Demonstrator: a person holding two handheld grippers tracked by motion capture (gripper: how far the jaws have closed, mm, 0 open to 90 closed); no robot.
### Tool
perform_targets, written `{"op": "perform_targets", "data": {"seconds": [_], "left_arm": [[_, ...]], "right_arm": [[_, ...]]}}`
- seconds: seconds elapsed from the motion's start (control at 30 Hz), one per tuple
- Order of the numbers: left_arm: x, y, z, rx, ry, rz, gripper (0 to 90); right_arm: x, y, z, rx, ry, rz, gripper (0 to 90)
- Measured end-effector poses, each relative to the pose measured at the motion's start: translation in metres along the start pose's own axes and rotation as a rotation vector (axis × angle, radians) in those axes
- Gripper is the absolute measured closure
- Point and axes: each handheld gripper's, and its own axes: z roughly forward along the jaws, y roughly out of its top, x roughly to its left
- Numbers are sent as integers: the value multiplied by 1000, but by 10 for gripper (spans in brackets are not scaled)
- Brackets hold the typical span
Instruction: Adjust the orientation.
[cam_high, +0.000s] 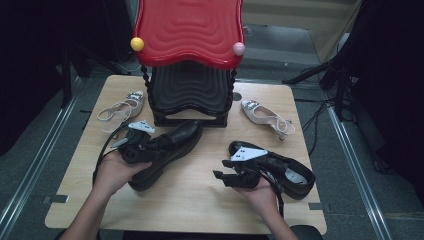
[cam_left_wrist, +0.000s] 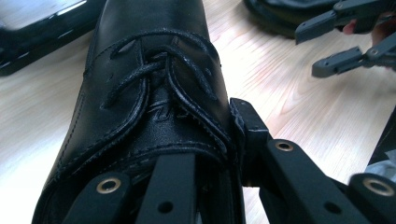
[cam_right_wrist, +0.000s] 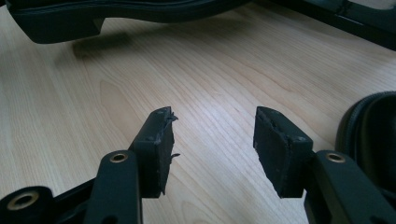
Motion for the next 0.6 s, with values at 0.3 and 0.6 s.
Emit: {"op": "perform_targets", "data": {"seconds": [0.3,0.6], "left_arm": [[-17,15,27,36,-45,49,794],[-33,13,56,60,-90,59,784]], "right_arm": [[-1,-6,-5,-1,-15,18,490],[-1,-9,-9,-7,-25,30,493]]}}
